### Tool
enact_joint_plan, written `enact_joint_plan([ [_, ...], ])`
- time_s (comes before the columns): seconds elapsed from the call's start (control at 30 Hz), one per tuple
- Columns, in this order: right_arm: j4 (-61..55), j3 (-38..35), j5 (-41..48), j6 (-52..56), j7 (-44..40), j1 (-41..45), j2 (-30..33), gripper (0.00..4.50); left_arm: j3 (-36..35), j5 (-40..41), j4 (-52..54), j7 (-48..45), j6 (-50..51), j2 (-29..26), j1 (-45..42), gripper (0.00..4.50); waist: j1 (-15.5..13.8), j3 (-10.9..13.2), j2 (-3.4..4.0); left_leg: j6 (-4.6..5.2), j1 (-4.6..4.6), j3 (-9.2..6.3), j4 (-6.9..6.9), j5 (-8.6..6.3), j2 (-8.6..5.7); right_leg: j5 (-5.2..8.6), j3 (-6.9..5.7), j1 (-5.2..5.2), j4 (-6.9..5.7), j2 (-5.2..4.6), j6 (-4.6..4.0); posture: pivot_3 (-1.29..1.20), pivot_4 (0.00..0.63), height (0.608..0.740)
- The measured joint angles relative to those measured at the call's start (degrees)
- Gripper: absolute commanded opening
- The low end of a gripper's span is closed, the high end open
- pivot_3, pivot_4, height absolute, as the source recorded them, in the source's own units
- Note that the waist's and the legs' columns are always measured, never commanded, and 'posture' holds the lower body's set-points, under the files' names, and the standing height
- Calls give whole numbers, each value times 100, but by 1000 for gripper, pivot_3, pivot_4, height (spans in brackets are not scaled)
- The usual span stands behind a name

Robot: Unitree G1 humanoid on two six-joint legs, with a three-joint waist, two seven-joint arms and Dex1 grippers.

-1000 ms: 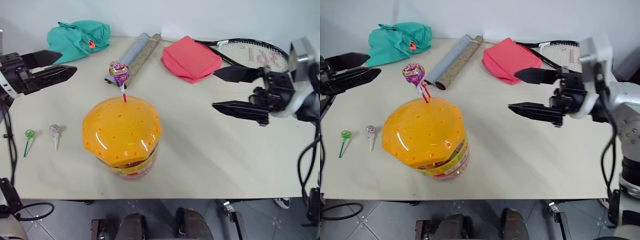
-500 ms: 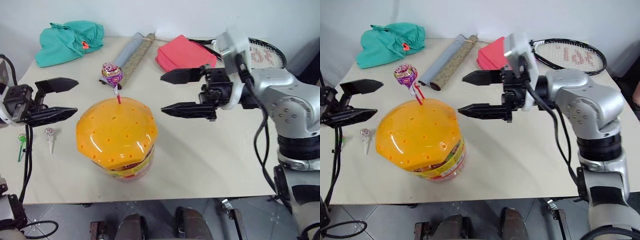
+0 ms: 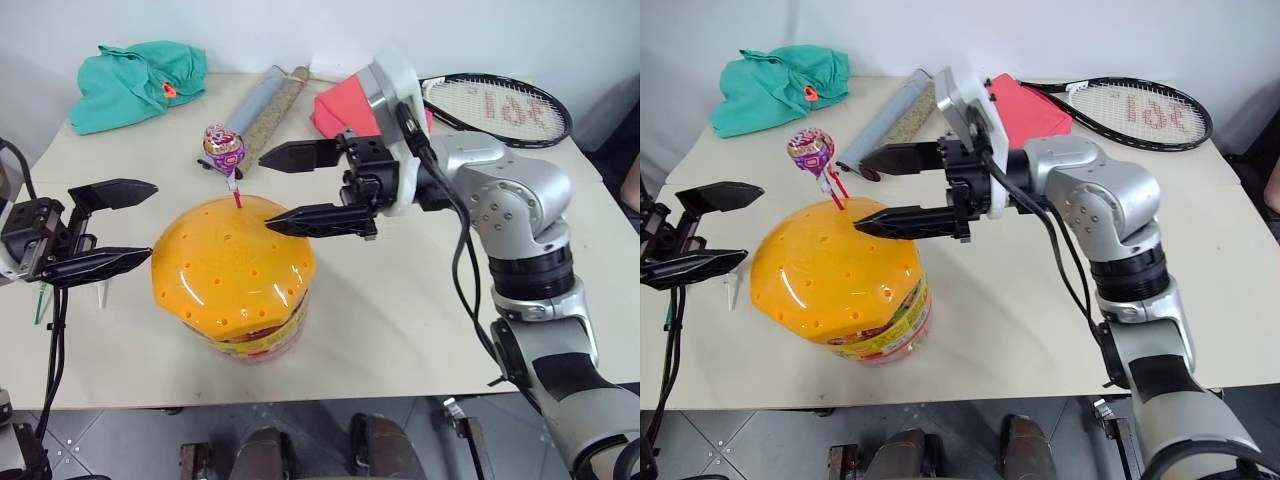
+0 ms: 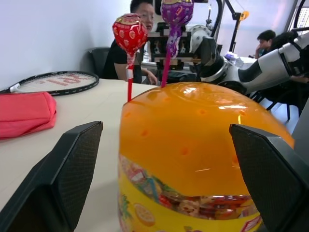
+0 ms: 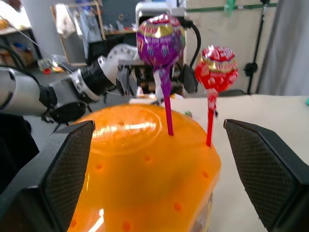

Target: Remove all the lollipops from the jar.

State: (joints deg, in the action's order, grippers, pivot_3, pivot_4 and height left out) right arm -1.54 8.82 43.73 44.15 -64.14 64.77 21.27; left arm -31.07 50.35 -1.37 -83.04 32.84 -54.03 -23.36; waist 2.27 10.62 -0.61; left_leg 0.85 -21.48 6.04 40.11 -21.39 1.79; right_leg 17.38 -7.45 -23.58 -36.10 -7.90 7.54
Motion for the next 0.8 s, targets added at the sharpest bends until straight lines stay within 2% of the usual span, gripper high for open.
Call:
enact_joint_plan([
  [0.4, 453, 244, -325, -215, -478, 219, -618, 4500, -456, 221, 443, 373, 117, -18, 479, 4462, 111, 0, 0, -2, 0, -16, -4, -1, -1, 0, -5, 2, -3, 0, 0, 0, 150, 740],
  [0.5, 600, 252, -435, -307, -537, 252, -726, 3841, -483, 247, 525, 450, 128, -19, 510, 4500, 120, 0, 0, -3, 0, -17, -5, -1, -1, 0, -5, 2, -3, 1, 0, 0, 150, 740],
  [0.57, 733, 251, -499, -396, -544, 284, -825, 3213, -488, 272, 528, 500, 128, -19, 508, 4500, 120, 0, 0, -3, 0, -18, -5, -1, -1, 0, -5, 2, -3, 1, 0, 0, 150, 740],
  [0.8, 1142, 209, -722, -670, -610, 594, -927, 708, -479, 312, 513, 539, 124, -19, 406, 4500, 118, 0, 0, -3, 0, -18, -5, -2, -1, 0, -5, 2, -5, 1, 0, 0, 150, 740],
])
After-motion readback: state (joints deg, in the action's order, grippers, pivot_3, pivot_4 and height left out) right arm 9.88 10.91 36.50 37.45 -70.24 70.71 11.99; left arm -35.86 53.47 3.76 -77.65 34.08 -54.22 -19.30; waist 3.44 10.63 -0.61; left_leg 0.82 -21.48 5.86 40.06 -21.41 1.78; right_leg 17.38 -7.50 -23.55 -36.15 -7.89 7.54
